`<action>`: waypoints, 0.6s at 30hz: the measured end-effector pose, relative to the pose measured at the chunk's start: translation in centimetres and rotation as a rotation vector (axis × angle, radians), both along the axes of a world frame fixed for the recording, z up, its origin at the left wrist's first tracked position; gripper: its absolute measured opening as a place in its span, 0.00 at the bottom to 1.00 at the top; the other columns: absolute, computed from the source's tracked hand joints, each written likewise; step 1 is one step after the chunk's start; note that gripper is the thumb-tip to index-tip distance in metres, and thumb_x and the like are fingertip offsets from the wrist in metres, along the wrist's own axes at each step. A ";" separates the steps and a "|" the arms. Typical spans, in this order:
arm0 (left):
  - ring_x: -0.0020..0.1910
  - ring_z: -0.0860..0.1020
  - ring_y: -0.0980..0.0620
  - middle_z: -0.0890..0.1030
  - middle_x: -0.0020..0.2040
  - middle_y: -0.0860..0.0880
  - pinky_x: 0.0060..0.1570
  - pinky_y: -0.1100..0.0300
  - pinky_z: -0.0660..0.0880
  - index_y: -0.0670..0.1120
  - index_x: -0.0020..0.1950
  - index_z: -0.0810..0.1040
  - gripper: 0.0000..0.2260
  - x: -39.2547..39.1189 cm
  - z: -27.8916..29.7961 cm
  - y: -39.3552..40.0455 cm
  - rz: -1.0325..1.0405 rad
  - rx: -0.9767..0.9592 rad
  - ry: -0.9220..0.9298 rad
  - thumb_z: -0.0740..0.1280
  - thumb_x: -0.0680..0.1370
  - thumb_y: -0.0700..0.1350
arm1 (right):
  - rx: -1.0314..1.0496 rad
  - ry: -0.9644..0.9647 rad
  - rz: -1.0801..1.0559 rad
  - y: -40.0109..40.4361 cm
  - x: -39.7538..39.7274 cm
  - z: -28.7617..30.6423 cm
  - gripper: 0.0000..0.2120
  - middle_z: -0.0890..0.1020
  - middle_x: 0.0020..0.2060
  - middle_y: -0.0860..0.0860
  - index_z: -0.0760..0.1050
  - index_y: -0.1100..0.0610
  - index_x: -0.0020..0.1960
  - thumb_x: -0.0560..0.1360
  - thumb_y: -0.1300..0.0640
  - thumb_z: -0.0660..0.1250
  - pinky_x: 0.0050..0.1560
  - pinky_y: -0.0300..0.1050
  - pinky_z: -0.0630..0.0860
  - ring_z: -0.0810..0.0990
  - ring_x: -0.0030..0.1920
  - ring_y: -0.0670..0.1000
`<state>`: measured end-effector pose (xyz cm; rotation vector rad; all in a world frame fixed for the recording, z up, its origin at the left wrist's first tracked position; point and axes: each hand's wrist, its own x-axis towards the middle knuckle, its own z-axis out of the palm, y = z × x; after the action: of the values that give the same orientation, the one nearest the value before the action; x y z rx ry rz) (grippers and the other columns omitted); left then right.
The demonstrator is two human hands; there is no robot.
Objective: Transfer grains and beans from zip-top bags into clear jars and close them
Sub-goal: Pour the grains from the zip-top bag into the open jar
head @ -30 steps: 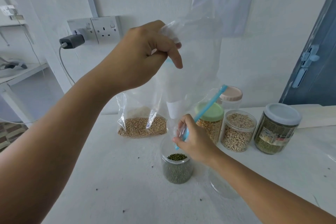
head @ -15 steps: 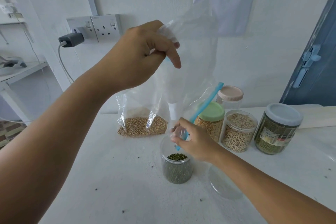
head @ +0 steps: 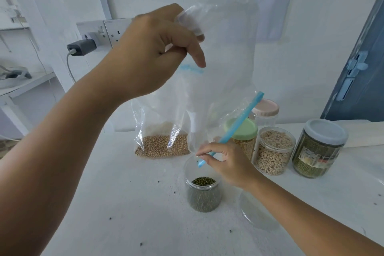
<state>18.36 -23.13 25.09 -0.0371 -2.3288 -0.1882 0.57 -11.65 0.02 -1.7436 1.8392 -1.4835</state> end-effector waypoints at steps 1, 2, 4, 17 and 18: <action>0.59 0.79 0.64 0.82 0.57 0.45 0.61 0.62 0.76 0.49 0.48 0.89 0.19 0.0 0.1 -0.1 0.002 0.005 0.010 0.61 0.78 0.32 | 0.000 0.008 -0.002 0.1 -0.1 0.1 0.07 0.86 0.43 0.44 0.87 0.50 0.51 0.78 0.61 0.74 0.56 0.44 0.79 0.84 0.47 0.49; 0.59 0.79 0.64 0.82 0.57 0.45 0.62 0.62 0.76 0.49 0.48 0.89 0.19 0.1 0.1 -0.1 0.003 0.014 0.010 0.61 0.78 0.32 | 0.012 0.022 -0.007 0.2 -0.2 0.1 0.08 0.86 0.43 0.44 0.87 0.50 0.50 0.78 0.62 0.74 0.55 0.42 0.79 0.84 0.47 0.49; 0.59 0.79 0.65 0.82 0.57 0.45 0.61 0.62 0.76 0.48 0.48 0.89 0.18 0.2 0.0 -0.1 0.007 0.022 -0.004 0.61 0.78 0.32 | 0.033 0.030 -0.016 0.3 -0.3 0.0 0.08 0.85 0.42 0.43 0.86 0.50 0.47 0.77 0.63 0.75 0.53 0.39 0.79 0.84 0.45 0.47; 0.56 0.76 0.72 0.82 0.55 0.43 0.57 0.72 0.72 0.49 0.48 0.89 0.19 -0.6 -1.1 0.4 -0.023 -0.022 -0.036 0.62 0.78 0.31 | 0.092 0.065 -0.058 0.7 0.0 0.1 0.10 0.84 0.46 0.39 0.79 0.48 0.50 0.78 0.63 0.72 0.54 0.34 0.76 0.83 0.52 0.43; 0.56 0.76 0.72 0.82 0.55 0.43 0.57 0.73 0.71 0.49 0.48 0.89 0.19 -0.6 -1.2 0.4 -0.025 -0.020 -0.038 0.62 0.77 0.31 | 0.098 0.054 -0.077 0.7 0.0 0.1 0.10 0.84 0.43 0.40 0.78 0.47 0.47 0.77 0.62 0.73 0.51 0.34 0.76 0.83 0.49 0.43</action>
<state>17.79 -22.73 23.93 -0.0728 -2.3691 -0.1799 0.61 -10.93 0.13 -1.7009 1.9917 -1.3603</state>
